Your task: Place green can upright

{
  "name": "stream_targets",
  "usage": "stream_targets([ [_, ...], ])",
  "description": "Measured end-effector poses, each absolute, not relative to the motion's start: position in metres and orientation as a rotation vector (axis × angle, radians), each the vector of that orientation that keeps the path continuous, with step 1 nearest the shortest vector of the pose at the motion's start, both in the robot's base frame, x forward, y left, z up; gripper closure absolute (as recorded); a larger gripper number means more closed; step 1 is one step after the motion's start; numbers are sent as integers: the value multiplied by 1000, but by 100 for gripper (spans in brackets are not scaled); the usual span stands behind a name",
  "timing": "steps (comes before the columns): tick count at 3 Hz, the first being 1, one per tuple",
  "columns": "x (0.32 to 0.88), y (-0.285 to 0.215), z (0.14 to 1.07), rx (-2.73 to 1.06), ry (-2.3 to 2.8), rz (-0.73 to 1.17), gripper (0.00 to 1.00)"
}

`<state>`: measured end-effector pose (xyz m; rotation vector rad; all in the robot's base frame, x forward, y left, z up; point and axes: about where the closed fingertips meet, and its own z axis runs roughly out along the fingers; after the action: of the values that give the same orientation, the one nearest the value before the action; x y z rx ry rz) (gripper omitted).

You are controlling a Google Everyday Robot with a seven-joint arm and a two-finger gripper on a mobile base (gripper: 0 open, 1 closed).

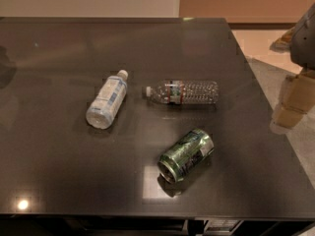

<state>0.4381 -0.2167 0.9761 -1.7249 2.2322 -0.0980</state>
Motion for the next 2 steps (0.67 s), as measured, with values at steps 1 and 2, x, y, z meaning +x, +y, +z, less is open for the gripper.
stream_targets([
  [1,438,-217,976,-1725,2232,-98,0],
  [2,438,-217,976,-1725,2232,-98,0],
])
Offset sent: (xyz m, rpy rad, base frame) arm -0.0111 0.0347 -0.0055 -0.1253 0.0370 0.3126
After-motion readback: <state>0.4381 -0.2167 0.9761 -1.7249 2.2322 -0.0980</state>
